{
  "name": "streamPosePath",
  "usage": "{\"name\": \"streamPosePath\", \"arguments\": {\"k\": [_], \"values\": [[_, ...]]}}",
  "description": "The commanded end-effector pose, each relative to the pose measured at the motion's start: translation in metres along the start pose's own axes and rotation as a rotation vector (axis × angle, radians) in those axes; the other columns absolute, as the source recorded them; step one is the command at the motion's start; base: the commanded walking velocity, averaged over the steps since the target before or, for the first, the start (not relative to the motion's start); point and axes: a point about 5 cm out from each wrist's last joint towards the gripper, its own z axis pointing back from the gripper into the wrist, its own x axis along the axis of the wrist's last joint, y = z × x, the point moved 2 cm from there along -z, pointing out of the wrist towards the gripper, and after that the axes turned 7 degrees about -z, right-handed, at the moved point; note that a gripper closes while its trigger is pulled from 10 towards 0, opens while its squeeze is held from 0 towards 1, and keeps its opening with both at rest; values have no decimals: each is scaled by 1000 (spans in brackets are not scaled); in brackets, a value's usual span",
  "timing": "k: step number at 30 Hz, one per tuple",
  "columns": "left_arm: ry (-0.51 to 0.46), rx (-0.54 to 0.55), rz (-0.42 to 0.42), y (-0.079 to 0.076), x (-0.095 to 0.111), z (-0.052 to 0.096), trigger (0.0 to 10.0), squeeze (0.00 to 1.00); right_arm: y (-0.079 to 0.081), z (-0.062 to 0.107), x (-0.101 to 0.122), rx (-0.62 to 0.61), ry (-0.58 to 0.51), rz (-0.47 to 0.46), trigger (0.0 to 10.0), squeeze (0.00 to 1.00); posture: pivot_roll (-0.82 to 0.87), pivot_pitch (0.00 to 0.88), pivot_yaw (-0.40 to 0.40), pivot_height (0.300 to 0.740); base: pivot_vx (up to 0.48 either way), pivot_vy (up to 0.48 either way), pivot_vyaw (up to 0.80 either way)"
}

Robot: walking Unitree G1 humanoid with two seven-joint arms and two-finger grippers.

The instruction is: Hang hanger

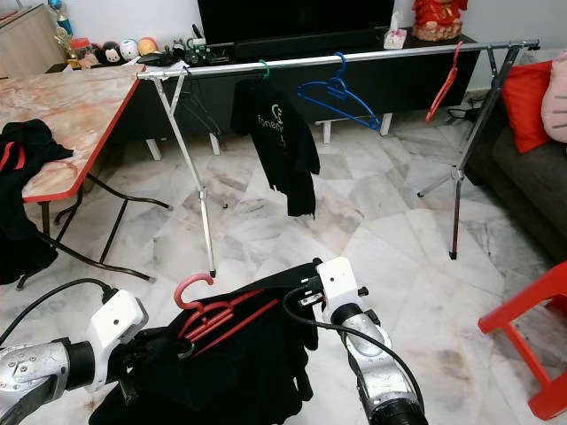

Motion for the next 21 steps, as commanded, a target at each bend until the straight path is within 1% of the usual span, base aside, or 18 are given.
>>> {"name": "streamPosePath", "arguments": {"k": [1,3,4,6,8,9,10,12,13,14,15,16,17,19,20,21], "values": [[7,-7,-52,4,3,13,10000,0,-12,2,0,-32,11,15,0,0,-31,0,60,740,0,0,0],[17,-77,-49,-3,4,18,10000,0,-15,3,-5,-40,34,23,0,0,-28,0,59,740,0,0,0],[46,-137,-59,-10,2,21,10000,0,-17,3,-7,-53,51,37,0,0,-27,0,59,740,0,0,0],[59,-172,-71,-14,1,23,10000,0,-18,3,-8,-56,53,38,0,0,-24,0,59,740,0,0,0],[60,-182,-74,-16,1,23,10000,0,-18,3,-8,-55,53,36,0,0,-24,0,59,740,0,0,0],[61,-190,-92,-17,0,24,10000,0,-18,2,-8,-53,60,46,0,0,-27,0,60,740,0,0,0],[82,-166,-126,-14,-3,23,10000,0,-18,2,-9,-54,69,54,0,0,-26,0,58,740,0,0,0],[112,-154,-149,-12,-7,23,10000,0,-19,2,-11,-56,80,68,0,0,-26,0,58,740,0,0,0],[113,-174,-154,-14,-8,24,10000,0,-20,2,-13,-55,87,75,0,0,-26,0,58,740,0,0,0],[73,-199,-140,-19,-3,24,10000,0,-20,4,-15,-52,99,90,0,0,-27,0,58,740,0,0,0],[73,-199,-140,-19,-3,24,10000,0,-20,4,-15,-52,99,90,0,0,-27,0,58,740,0,0,0],[9,-200,-125,-21,4,25,10000,0,-20,4,-17,-49,106,103,0,0,-26,0,59,740,0,0,0],[-23,-199,-125,-22,8,26,10000,0,-21,5,-17,-50,107,106,0,0,-26,0,59,740,0,0,0],[-56,-194,-146,-22,11,27,10000,0,-21,5,-18,-52,109,104,0,0,-27,0,59,740,0,0,0],[-78,-181,-187,-22,12,28,10000,0,-22,5,-19,-53,114,106,0,0,-25,1,58,740,0,0,0],[-81,-180,-199,-22,12,28,10000,0,-22,5,-19,-53,115,107,0,0,-25,1,58,740,0,0,0]]}}
